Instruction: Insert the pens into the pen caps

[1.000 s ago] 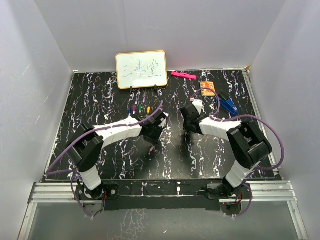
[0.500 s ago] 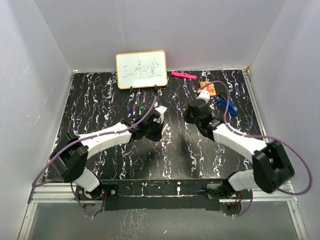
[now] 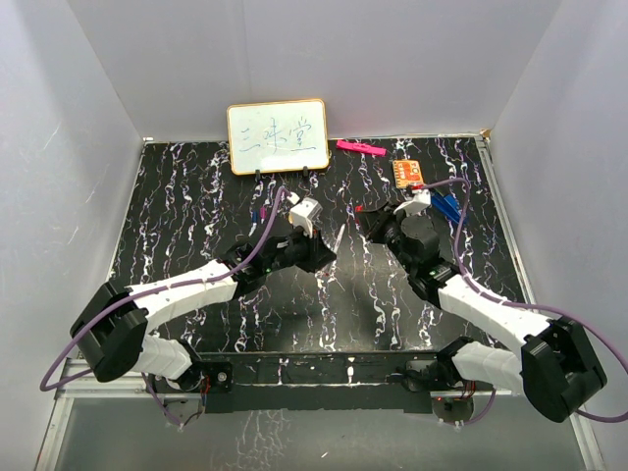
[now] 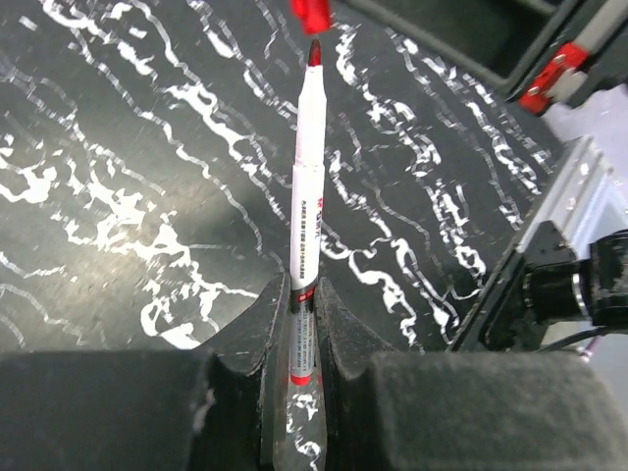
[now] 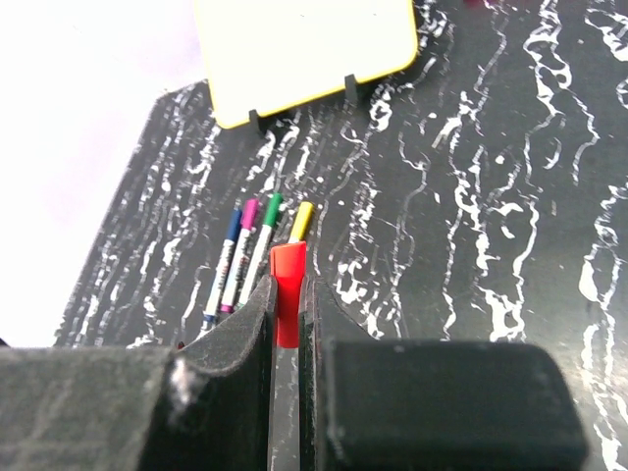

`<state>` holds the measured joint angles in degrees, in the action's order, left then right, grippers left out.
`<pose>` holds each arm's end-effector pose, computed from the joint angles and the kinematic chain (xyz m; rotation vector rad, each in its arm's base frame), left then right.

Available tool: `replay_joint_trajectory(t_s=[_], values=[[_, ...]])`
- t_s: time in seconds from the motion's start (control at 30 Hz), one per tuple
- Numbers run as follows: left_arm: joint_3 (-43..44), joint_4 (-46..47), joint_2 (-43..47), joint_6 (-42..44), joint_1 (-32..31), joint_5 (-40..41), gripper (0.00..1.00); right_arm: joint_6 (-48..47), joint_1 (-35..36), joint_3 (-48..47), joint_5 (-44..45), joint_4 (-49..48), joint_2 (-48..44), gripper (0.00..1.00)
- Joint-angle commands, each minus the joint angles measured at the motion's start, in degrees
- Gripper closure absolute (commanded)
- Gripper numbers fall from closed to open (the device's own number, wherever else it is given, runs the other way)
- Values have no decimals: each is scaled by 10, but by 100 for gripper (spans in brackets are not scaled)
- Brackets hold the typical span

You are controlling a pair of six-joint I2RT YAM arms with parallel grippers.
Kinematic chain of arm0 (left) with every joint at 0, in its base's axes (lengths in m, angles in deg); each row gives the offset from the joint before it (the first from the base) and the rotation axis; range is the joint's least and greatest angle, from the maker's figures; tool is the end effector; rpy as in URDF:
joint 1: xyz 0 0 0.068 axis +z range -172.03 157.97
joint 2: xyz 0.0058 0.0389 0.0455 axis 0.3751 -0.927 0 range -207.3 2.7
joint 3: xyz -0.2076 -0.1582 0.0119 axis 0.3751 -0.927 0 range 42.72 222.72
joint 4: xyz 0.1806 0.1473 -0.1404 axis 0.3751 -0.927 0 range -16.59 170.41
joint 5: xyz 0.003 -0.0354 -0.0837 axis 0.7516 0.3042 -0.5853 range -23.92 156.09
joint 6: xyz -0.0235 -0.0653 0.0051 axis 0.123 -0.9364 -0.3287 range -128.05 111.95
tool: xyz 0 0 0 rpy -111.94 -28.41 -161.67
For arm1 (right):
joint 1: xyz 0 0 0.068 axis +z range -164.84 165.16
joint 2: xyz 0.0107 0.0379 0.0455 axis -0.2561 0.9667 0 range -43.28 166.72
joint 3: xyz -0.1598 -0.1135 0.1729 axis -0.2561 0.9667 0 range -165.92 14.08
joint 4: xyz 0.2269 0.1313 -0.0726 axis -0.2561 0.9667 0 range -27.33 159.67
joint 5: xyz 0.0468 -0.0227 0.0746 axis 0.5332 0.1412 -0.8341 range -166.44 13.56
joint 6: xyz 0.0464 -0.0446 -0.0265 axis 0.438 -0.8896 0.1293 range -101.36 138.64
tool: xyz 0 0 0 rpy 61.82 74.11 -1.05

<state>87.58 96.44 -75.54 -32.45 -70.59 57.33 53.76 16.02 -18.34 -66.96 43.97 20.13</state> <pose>0.2183 -0.2604 0.2306 0.5277 1.9290 -0.9959 0.2491 0.1380 0.2308 0.1900 1.8239 0.6751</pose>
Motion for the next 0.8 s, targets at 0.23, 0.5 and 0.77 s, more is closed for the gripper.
replay_joint_trajectory(t_s=[0.23,0.5,0.77], values=[[-2,86,3,-21,-3,-39,100,49,1,37,-35,-210,-2,100],[0,73,1,-19,-3,-28,100,66,1,52,-41,-240,-10,100],[3,70,1,-18,-3,-22,100,68,1,48,-56,-232,-13,100]])
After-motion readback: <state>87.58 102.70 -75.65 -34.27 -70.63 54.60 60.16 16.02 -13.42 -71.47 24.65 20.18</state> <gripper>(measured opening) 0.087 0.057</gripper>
